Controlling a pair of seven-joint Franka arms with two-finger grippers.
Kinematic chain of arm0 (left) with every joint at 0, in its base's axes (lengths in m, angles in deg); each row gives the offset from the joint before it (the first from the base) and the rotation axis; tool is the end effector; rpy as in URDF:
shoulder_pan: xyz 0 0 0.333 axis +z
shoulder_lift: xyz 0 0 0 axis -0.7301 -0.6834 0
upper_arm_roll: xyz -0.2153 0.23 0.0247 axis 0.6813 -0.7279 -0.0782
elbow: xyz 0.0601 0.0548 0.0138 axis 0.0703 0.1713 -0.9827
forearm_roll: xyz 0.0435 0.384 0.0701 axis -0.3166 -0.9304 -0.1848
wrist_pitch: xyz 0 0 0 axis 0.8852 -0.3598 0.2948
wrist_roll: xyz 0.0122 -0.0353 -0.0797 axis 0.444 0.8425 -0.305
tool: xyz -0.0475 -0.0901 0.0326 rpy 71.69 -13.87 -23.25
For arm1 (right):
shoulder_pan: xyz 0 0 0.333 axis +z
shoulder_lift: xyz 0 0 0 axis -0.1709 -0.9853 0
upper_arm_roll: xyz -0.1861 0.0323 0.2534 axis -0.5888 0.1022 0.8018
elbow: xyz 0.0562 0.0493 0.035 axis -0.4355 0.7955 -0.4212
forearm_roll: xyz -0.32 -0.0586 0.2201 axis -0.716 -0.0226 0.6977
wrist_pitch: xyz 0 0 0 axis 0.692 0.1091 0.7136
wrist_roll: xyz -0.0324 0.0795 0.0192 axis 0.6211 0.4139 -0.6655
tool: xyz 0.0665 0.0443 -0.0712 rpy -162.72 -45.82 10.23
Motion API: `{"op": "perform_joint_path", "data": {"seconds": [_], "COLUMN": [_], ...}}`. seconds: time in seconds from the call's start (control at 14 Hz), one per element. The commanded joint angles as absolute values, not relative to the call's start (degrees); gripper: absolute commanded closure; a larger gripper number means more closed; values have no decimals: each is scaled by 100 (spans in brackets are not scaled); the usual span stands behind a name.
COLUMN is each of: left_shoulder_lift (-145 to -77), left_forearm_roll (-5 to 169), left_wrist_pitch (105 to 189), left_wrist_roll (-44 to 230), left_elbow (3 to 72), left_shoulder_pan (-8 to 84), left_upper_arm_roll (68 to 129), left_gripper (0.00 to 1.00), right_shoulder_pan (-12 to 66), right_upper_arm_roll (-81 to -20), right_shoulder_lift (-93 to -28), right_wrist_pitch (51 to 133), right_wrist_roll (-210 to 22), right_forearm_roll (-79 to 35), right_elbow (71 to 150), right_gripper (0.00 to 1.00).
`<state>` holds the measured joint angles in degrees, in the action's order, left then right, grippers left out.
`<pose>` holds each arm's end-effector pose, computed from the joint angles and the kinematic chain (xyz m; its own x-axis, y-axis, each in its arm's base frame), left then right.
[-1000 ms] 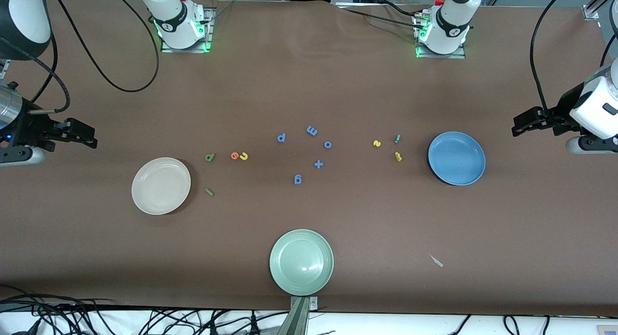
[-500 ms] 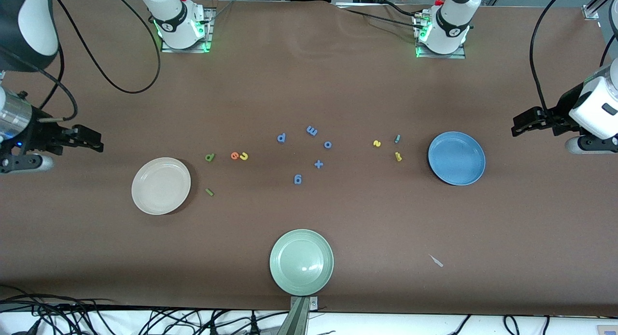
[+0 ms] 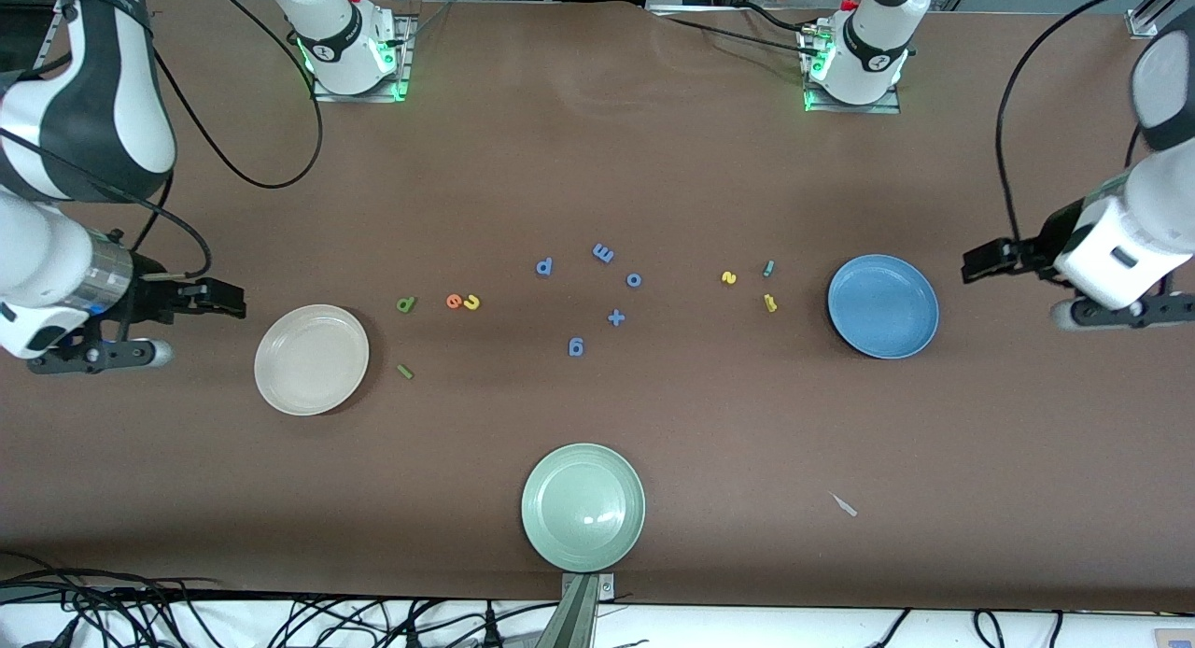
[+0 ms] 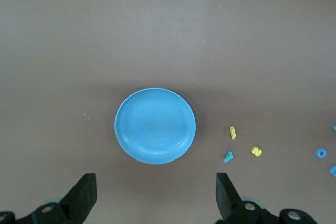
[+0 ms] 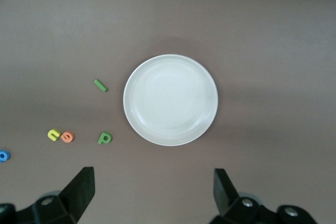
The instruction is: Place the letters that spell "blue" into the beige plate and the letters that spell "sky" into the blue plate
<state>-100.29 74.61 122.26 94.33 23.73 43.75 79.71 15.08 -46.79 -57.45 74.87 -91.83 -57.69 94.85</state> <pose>0.6252 -0.0310 0.5140 0.9867 0.0927 -0.1337 0.0941 -0.9956 0.0037 0.6576 0.0429 0.4732 0.9901 0.1025 -0.0964 0.1016 -0.9947 -0.0144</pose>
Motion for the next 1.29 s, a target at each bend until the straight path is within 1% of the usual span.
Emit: {"op": "perform_joint_path", "data": {"seconds": [0.0,0.07,0.21,0.29,0.43,0.57,0.64,0.79,0.93,1.0,1.14,1.21], "left_shoulder_lift": [-10510,-10651,-10845,-10872,-10811,-10706,-10705,-10705,-10775,-10828,-10811,-10828], "left_forearm_roll": [7512,7687,7733,7741,7777,7785,7777,7777,7777,7777,7768,7768], "left_wrist_pitch": [12503,12730,12934,13135,13828,14557,14822,15332,15746,15826,16114,16334], "left_wrist_roll": [9778,10076,10219,10245,10508,10902,11218,11659,12185,12432,12522,12548], "left_elbow": [2297,2306,2349,2506,3190,3867,4097,4510,4670,4757,5177,5293], "left_shoulder_pan": [4259,4215,4162,4119,3987,3951,3951,3951,3934,3890,3802,3776], "left_upper_arm_roll": [8039,8057,8083,8083,8083,8223,8294,8469,8627,8689,8699,8707], "left_gripper": [0,0,0,1,1,1,1,6,8,8,13,13], "right_shoulder_pan": [1573,1573,1599,1608,1634,1765,1879,2134,2232,2232,2232,2232], "right_upper_arm_roll": [-4517,-4447,-4158,-4052,-4007,-3972,-3972,-3972,-3981,-3981,-3981,-3998], "right_shoulder_lift": [-5595,-5630,-5639,-5639,-5761,-5954,-6025,-6026,-6026,-6026,-6026,-6017], "right_wrist_pitch": [7670,7845,8503,8793,9067,9820,10233,10868,11019,11037,11466,11572], "right_wrist_roll": [-8917,-8663,-7839,-7487,-7081,-6571,-6386,-5947,-5813,-5796,-5673,-5681], "right_forearm_roll": [-5679,-5653,-5591,-5591,-5583,-5583,-5583,-5617,-5679,-5671,-5679,-5679], "right_elbow": [9788,9954,10498,10735,11009,11482,11755,12230,12407,12495,12836,12969], "right_gripper": [0,0,0,0,0,0,0,0,0,1,1,1]}}
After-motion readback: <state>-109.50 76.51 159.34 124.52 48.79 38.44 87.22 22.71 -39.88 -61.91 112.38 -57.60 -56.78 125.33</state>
